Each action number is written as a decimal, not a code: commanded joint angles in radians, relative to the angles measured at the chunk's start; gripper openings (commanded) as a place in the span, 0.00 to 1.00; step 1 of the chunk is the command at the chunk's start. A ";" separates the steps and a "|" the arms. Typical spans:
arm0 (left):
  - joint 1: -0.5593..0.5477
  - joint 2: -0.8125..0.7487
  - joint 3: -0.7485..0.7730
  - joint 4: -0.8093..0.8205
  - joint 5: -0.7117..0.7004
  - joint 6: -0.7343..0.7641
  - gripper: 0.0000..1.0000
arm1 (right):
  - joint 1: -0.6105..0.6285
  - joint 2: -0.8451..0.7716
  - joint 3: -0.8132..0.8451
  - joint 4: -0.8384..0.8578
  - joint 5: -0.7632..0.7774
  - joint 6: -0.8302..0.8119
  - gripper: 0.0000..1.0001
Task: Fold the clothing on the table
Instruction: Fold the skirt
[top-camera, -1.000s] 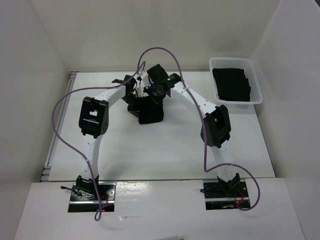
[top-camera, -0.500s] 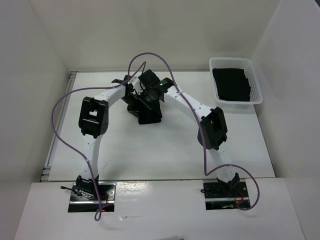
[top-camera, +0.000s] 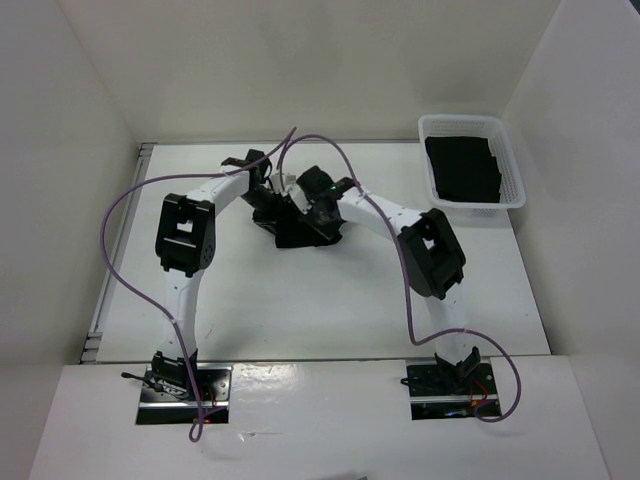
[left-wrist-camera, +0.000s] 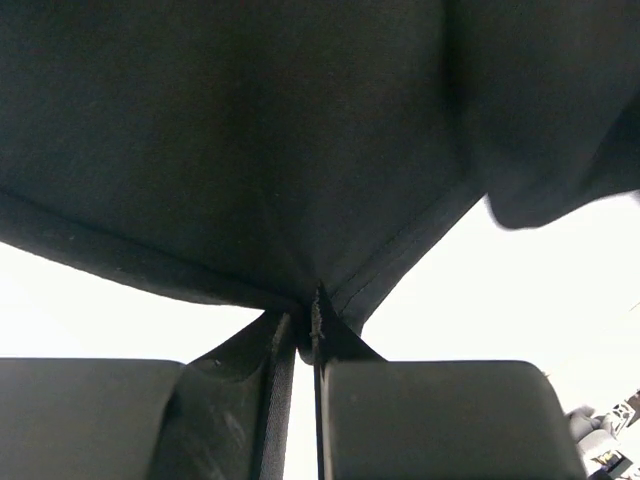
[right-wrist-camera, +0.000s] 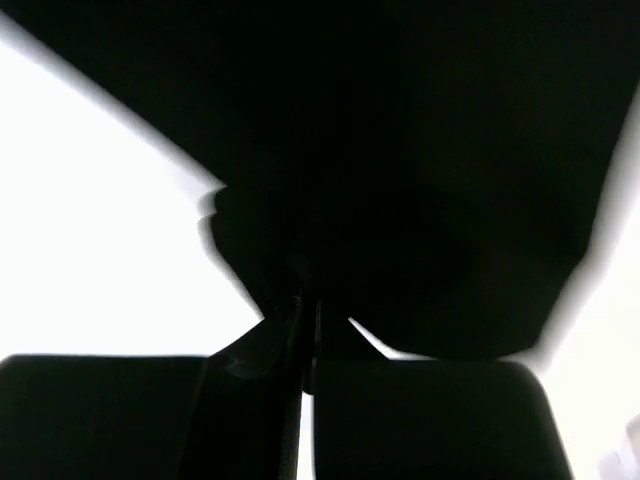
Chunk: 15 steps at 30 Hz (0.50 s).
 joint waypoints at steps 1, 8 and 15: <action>-0.006 -0.060 -0.005 -0.006 -0.006 0.030 0.15 | -0.096 -0.131 -0.020 0.091 0.088 -0.021 0.00; -0.006 -0.060 -0.005 -0.006 -0.015 0.030 0.15 | -0.211 -0.166 -0.058 0.125 0.125 -0.041 0.00; -0.006 -0.060 -0.005 -0.016 -0.015 0.030 0.15 | -0.258 -0.176 -0.077 0.145 0.146 -0.050 0.00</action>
